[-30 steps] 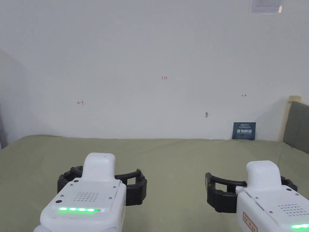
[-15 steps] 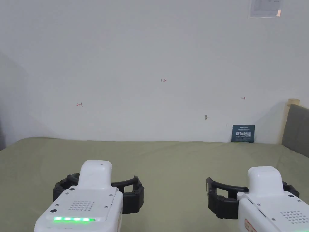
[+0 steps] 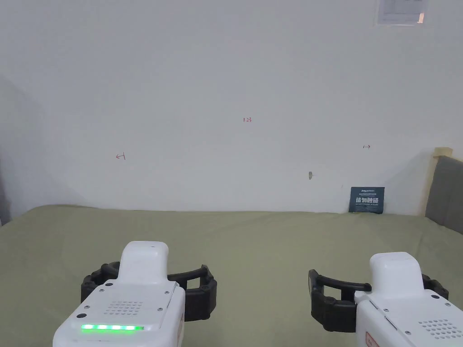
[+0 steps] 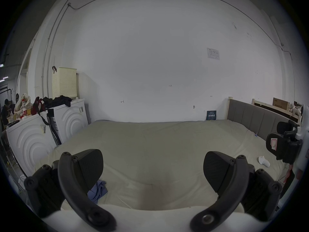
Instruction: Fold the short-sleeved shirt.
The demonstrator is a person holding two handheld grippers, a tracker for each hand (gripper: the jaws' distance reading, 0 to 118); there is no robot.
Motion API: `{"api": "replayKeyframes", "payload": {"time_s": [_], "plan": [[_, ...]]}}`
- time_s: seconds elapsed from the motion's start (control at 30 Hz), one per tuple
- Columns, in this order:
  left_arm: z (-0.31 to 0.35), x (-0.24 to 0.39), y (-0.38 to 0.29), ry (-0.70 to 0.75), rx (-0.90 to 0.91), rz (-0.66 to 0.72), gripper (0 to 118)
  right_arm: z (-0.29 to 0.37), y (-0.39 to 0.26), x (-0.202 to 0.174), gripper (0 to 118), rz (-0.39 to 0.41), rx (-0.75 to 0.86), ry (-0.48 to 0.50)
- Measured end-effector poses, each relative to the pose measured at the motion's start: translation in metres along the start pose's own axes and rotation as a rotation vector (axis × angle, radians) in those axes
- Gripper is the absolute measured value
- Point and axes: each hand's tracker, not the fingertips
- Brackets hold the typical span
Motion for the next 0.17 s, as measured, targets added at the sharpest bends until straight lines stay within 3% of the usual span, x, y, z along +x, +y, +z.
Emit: {"api": "replayKeyframes", "payload": {"time_s": [0.17], "plan": [[-0.0007, 0.0013, -0.0008, 0.001, -0.003, 0.003, 118, -0.0008, -0.0007, 0.0021, 118, -0.012, -0.003, 0.000]]}}
